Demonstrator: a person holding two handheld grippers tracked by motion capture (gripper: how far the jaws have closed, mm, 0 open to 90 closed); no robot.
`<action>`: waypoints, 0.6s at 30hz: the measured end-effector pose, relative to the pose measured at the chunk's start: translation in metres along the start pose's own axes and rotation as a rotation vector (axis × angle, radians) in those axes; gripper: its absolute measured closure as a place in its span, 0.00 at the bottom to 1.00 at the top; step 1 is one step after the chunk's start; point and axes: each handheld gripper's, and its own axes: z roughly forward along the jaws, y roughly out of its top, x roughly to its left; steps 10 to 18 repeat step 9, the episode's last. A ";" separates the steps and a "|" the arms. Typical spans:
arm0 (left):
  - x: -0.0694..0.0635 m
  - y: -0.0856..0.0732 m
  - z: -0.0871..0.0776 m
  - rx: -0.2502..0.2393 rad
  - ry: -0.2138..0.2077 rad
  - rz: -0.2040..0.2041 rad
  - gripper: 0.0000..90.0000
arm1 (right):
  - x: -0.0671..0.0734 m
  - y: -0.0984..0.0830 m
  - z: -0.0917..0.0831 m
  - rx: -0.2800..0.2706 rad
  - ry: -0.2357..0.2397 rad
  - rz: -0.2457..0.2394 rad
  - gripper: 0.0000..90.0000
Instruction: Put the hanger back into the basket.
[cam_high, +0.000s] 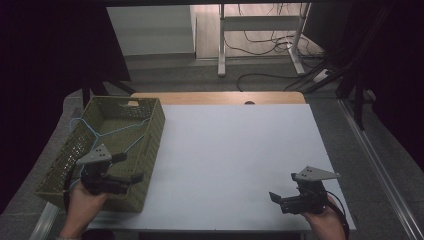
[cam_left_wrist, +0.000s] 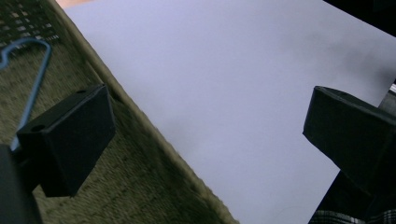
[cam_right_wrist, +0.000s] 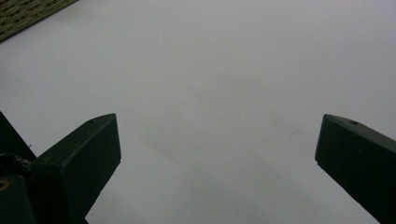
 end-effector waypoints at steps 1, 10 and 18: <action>-0.002 -0.004 0.001 0.007 0.005 -0.005 0.03 | 0.000 0.000 0.000 0.001 -0.001 0.000 0.00; -0.010 -0.014 0.008 0.042 0.022 0.001 0.02 | -0.001 -0.002 0.002 0.011 -0.011 -0.005 0.00; -0.010 -0.014 0.008 0.042 0.022 0.001 0.02 | -0.001 -0.002 0.002 0.011 -0.011 -0.005 0.00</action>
